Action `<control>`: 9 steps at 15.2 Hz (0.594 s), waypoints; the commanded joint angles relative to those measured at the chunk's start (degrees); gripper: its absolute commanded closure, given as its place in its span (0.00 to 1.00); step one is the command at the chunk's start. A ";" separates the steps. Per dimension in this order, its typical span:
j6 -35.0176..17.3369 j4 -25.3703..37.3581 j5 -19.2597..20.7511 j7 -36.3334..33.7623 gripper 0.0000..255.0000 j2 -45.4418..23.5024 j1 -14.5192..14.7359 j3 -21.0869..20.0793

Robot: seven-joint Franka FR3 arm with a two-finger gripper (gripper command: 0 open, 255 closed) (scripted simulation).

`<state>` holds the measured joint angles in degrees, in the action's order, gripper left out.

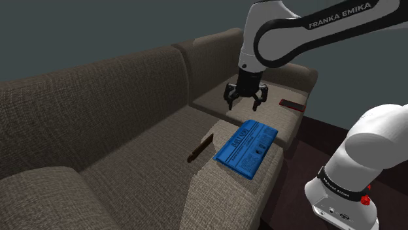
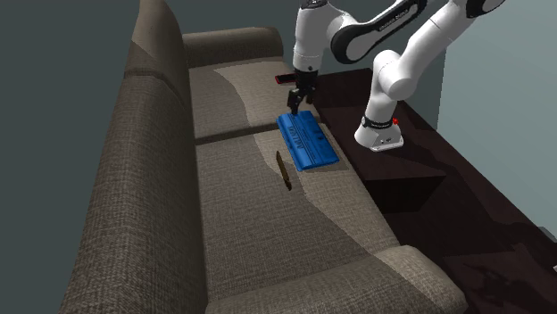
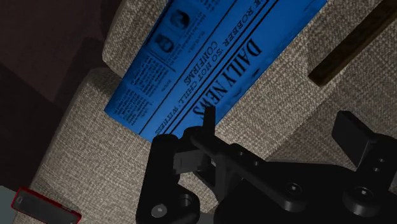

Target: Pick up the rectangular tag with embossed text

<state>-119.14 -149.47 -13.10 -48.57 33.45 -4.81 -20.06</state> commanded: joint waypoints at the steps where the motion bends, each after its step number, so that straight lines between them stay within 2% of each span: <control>1: -4.70 0.41 -0.64 -4.87 0.00 -4.51 -1.12 -2.63; 5: -13.57 1.36 -0.14 -14.47 0.00 -13.56 -3.81 -7.45; 9: -21.91 3.78 4.18 -25.98 0.00 -24.02 -7.27 -11.81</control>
<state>-138.37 -146.20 -10.18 -70.48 12.44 -11.44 -30.26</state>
